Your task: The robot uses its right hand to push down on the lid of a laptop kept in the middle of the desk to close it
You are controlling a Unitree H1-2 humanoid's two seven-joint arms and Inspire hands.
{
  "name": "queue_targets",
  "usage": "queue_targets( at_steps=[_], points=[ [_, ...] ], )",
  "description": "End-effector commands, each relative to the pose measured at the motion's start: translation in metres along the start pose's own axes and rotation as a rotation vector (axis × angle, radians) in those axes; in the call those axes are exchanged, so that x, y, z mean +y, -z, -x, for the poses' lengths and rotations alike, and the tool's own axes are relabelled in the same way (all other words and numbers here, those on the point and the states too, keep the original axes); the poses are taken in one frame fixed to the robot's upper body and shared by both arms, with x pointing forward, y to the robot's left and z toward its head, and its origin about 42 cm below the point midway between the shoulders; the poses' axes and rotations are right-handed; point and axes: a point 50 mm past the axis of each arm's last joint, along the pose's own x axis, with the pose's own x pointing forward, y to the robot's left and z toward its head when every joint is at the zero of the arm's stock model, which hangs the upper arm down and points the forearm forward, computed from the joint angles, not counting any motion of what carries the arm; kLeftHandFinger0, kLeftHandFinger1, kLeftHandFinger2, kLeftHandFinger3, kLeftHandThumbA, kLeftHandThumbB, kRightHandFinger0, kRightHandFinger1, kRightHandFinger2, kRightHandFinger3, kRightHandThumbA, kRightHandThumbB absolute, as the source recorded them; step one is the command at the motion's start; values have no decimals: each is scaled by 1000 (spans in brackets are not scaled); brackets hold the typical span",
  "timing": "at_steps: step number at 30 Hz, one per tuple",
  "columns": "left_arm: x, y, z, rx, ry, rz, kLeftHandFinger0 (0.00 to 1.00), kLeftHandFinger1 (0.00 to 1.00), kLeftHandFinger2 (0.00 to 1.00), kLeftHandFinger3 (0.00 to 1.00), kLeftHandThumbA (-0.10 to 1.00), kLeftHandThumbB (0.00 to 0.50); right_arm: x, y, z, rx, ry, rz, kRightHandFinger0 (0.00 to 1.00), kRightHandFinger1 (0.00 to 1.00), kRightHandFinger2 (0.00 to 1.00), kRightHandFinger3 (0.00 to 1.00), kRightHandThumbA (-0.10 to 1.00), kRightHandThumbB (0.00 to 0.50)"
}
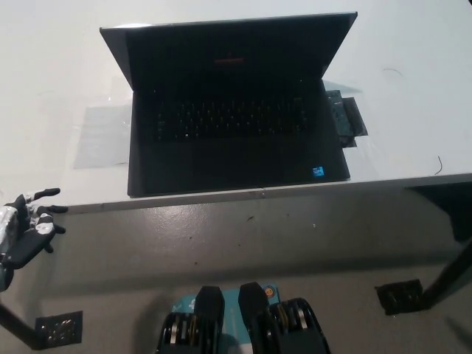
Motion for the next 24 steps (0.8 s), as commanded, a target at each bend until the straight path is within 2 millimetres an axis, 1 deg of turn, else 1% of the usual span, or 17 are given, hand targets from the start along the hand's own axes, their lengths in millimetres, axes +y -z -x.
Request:
queue_targets(
  at_steps=[1,4,5,7,8,9,10,12,13,14,16,18,19,21,22,23,24],
  points=[
    [10,-19,-4,-50,-5,-24,297,448,583,707,84,14,-5,-23,-3,-55,52,-34,1000,1000,981,1000,1000,205],
    [10,-19,-4,-44,-5,-22,318,458,595,719,83,7,-13,-49,-11,-103,61,10,1000,1000,989,1000,1000,213],
    [10,-18,-4,-45,-6,-18,299,452,595,718,82,14,-17,-69,-21,-140,62,38,1000,1000,952,1000,1000,309],
    [12,-18,-3,-43,-10,-19,295,451,594,717,81,15,-17,-75,-26,-149,60,46,1000,1000,943,1000,1000,315],
    [12,-18,-2,-41,-10,-20,295,460,603,726,79,9,-15,-102,-36,-211,46,99,1000,992,939,1000,1000,314],
    [12,-18,-2,-38,-10,-20,299,465,605,728,82,13,-11,-119,-42,-256,32,122,1000,989,931,1000,1000,299],
    [12,-18,-2,-38,-11,-22,305,469,606,727,86,13,-10,-127,-45,-275,21,132,1000,1000,940,1000,1000,274],
    [13,-18,-2,-43,-11,-28,318,472,610,730,88,5,1,-161,-60,-358,-13,153,1000,968,911,1000,1000,256],
    [13,-17,-3,-46,-7,-29,326,476,617,734,90,5,11,-182,-68,-410,-29,158,1000,955,909,1000,1000,229],
    [13,-17,-2,-45,-7,-32,327,477,619,734,91,4,16,-190,-71,-429,-39,158,1000,952,909,1000,1000,223],
    [15,-18,-2,-49,-5,-31,326,465,605,721,86,5,29,-211,-82,-468,-62,212,1000,945,907,1000,1000,260],
    [15,-18,-3,-49,-10,-30,335,459,590,698,90,18,42,-226,-89,-498,-89,224,1000,955,907,1000,1000,259],
    [15,-18,-3,-41,-7,-19,333,457,588,694,98,26,59,-244,-97,-530,-124,244,1000,984,928,1000,1000,277],
    [15,-18,-3,-37,-6,-16,331,457,587,691,103,26,64,-249,-100,-536,-133,251,1000,988,933,1000,1000,279],
    [15,-19,-2,-37,-5,-16,314,445,588,702,107,26,77,-260,-106,-553,-153,260,1000,995,939,1000,1000,221],
    [16,-18,-2,-41,-3,-14,313,443,586,702,106,26,91,-270,-112,-565,-170,285,1000,1000,961,1000,1000,217],
    [16,-19,-2,-41,-3,-15,313,442,585,702,105,26,91,-270,-113,-563,-171,288,1000,1000,964,1000,1000,216]
  ],
)
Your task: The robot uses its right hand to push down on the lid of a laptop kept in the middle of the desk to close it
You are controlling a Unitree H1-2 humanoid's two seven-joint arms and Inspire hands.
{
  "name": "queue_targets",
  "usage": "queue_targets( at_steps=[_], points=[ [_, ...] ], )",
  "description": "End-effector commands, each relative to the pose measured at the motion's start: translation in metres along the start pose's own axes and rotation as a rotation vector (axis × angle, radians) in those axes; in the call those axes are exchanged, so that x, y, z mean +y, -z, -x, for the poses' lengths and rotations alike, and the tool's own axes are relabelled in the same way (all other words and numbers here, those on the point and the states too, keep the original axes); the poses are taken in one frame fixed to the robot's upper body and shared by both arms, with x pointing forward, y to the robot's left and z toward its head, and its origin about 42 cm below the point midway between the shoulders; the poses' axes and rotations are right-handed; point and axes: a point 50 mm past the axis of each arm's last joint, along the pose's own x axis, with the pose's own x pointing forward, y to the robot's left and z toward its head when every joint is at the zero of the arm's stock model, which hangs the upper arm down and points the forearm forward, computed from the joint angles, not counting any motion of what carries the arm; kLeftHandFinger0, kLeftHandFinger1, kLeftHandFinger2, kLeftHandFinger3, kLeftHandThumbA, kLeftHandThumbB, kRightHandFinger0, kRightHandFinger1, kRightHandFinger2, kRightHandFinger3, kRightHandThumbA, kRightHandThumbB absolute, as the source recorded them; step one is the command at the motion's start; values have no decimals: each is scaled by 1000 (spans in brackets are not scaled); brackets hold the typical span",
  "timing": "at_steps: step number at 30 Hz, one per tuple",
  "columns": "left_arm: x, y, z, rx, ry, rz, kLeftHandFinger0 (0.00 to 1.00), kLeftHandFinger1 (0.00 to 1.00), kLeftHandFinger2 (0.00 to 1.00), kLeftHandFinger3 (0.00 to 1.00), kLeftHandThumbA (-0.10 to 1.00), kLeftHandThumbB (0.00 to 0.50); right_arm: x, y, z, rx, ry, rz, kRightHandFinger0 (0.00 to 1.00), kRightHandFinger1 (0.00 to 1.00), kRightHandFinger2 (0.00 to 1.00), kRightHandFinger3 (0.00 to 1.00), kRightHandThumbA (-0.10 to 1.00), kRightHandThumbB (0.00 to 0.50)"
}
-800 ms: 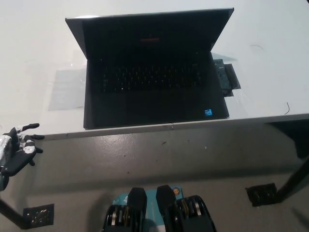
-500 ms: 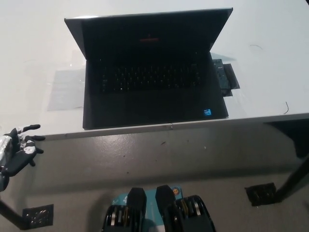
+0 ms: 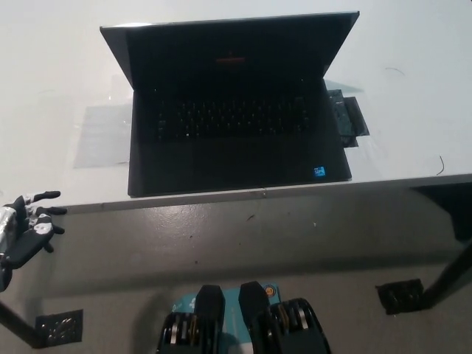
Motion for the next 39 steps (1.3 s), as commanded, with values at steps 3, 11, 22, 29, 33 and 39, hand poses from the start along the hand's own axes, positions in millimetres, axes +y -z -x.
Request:
queue_targets(
  at_steps=[3,11,22,29,33,39],
  points=[
    [13,-18,0,-52,0,-40,374,491,651,734,119,5,20,-36,-49,-56,-39,73,1000,1000,977,1000,1000,228],
    [13,-18,-1,-46,4,-39,408,524,677,759,109,10,83,-44,-90,-79,-171,97,1000,1000,949,1000,1000,259],
    [13,-24,-6,-56,3,-53,361,500,647,759,92,13,148,-51,-120,-93,-290,72,1000,947,907,1000,1000,305],
    [10,-24,-8,-65,16,-70,359,501,652,760,110,23,192,-42,-132,-53,-378,96,1000,1000,954,1000,1000,305],
    [10,-27,-10,-76,19,-76,363,501,642,751,111,22,216,-41,-136,-56,-406,113,1000,1000,930,1000,1000,241],
    [10,-32,-14,-81,33,-83,377,508,639,747,92,6,237,-19,-131,-36,-456,105,1000,988,884,996,1000,366]
  ],
)
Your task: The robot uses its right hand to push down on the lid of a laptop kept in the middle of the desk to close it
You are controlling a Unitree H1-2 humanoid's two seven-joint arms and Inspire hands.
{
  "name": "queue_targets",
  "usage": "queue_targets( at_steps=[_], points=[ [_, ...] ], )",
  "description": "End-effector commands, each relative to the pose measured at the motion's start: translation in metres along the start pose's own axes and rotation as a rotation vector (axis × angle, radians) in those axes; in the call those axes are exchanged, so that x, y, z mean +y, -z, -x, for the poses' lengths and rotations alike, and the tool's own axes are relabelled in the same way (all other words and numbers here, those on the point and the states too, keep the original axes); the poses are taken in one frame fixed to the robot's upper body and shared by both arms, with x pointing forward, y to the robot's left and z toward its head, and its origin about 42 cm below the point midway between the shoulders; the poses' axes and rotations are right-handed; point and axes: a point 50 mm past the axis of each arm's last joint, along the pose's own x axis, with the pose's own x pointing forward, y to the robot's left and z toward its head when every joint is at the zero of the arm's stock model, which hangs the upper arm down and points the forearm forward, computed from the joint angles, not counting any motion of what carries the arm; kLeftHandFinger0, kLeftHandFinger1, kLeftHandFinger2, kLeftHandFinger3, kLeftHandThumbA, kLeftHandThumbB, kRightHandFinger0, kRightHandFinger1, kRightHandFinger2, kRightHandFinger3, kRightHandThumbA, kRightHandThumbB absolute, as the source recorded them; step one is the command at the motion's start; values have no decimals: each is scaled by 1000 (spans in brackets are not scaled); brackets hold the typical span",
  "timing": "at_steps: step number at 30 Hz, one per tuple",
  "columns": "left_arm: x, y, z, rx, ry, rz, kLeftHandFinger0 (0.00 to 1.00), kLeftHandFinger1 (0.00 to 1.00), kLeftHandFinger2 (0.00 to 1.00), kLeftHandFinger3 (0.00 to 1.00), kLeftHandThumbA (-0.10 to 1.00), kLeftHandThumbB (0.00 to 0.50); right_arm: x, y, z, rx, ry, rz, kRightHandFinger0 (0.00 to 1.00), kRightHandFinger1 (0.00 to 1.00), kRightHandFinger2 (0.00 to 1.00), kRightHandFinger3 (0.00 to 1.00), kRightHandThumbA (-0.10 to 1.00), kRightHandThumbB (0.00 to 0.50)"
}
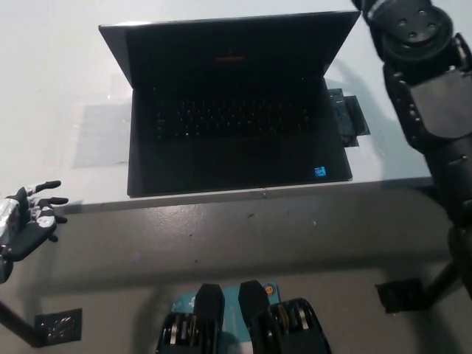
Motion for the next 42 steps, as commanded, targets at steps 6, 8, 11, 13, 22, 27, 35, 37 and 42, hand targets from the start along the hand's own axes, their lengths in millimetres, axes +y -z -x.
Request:
queue_targets(
  at_steps=[6,8,11,13,22,27,35,37,42],
  points=[
    [11,-20,-6,-47,9,-56,357,505,644,754,91,1,27,-4,-13,-81,-70,89,1000,973,878,985,1000,315],
    [11,-20,-6,-53,11,-56,353,496,637,757,84,5,33,7,-12,-57,-82,108,1000,974,888,1000,1000,305],
    [12,-21,-6,-54,9,-69,360,506,642,755,98,7,36,20,-9,-38,-93,92,1000,979,899,1000,1000,292],
    [13,-21,-7,-57,10,-66,353,504,641,751,105,12,38,28,-6,-16,-95,54,1000,1000,926,1000,1000,310],
    [14,-22,-7,-65,21,-66,369,507,643,748,98,7,47,70,10,54,-88,-18,1000,1000,947,1000,1000,282],
    [15,-24,-9,-66,13,-72,354,486,634,730,99,7,45,84,24,97,-38,-96,1000,1000,944,1000,1000,276],
    [16,-26,-9,-66,16,-83,364,496,654,752,87,0,48,117,68,196,22,-216,1000,1000,957,1000,1000,241],
    [16,-26,-10,-67,14,-85,376,498,652,748,85,5,48,120,76,213,31,-224,1000,1000,952,1000,1000,246],
    [19,-31,-15,-75,17,-74,392,511,645,748,95,6,49,124,100,241,64,-304,1000,1000,979,1000,1000,238]
  ],
)
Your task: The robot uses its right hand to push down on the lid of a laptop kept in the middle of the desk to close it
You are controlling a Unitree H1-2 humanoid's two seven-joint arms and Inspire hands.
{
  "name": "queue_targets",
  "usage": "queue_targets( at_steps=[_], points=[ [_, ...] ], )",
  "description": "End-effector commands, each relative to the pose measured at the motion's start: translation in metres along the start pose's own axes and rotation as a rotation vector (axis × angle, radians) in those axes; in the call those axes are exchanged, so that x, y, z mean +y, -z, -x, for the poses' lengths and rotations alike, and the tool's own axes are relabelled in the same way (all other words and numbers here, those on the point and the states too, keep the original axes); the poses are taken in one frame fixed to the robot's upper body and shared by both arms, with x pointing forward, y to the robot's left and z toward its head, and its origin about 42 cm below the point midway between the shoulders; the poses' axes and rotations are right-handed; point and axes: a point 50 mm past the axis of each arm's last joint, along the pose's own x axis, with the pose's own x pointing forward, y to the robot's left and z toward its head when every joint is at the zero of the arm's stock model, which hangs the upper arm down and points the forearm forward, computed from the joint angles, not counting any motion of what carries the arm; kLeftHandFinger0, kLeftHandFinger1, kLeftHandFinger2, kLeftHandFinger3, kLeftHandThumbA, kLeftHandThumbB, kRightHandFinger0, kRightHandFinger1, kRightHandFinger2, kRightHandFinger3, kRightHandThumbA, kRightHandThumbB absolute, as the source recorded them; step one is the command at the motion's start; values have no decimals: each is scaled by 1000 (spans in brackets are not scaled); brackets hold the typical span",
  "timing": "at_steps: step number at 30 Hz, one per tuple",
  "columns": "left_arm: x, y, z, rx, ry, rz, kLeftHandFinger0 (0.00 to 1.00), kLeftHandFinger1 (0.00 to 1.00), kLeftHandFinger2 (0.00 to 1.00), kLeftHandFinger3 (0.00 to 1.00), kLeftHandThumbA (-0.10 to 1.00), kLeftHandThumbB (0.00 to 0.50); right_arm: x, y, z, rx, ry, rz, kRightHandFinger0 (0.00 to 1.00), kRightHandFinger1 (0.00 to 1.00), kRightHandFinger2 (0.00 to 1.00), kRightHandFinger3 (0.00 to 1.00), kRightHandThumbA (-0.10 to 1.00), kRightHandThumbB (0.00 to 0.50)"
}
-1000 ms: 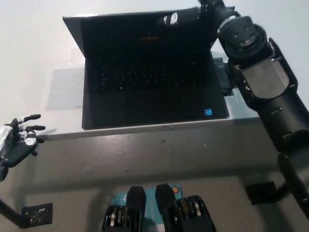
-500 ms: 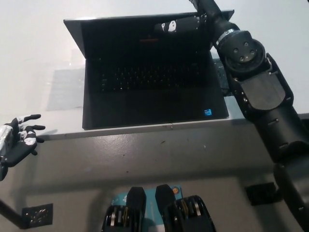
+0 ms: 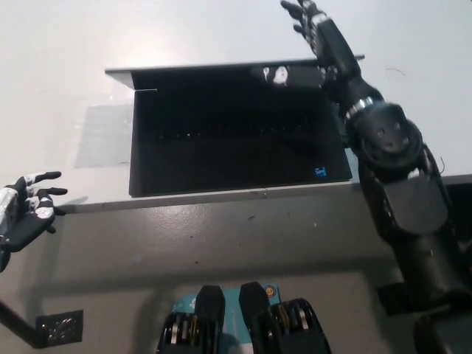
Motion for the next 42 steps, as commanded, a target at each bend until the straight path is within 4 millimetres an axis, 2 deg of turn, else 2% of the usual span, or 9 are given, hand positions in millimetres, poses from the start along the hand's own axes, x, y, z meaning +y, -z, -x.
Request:
queue_targets(
  at_steps=[1,4,10,17,21,28,30,38,42],
  points=[
    [15,-23,-10,-54,1,-57,394,518,652,751,105,9,-10,32,27,214,67,-97,1000,1000,982,1000,1000,243],
    [16,-24,-10,-64,6,-58,402,523,654,763,81,1,-9,41,54,242,54,-147,1000,1000,1000,1000,1000,224],
    [17,-29,-14,-70,3,-64,379,505,650,739,83,0,-10,49,84,240,40,-198,1000,1000,1000,1000,1000,207],
    [20,-35,-19,-80,3,-66,359,494,642,745,73,6,-4,67,116,262,60,-289,1000,1000,977,1000,1000,241],
    [23,-42,-23,-79,4,-80,384,511,657,761,60,0,2,82,141,292,82,-357,1000,1000,1000,1000,1000,203],
    [26,-57,-32,-110,15,-104,415,533,658,774,52,0,13,87,157,306,60,-416,1000,1000,1000,1000,1000,252],
    [26,-58,-32,-125,23,-108,400,520,653,764,47,0,17,89,161,319,62,-423,1000,1000,1000,1000,1000,235],
    [24,-55,-28,-108,24,-98,387,523,663,764,51,2,10,82,153,303,63,-402,1000,1000,1000,1000,1000,257],
    [23,-51,-25,-100,27,-97,400,533,677,774,51,0,3,72,149,267,58,-420,1000,1000,1000,1000,1000,236]
  ],
)
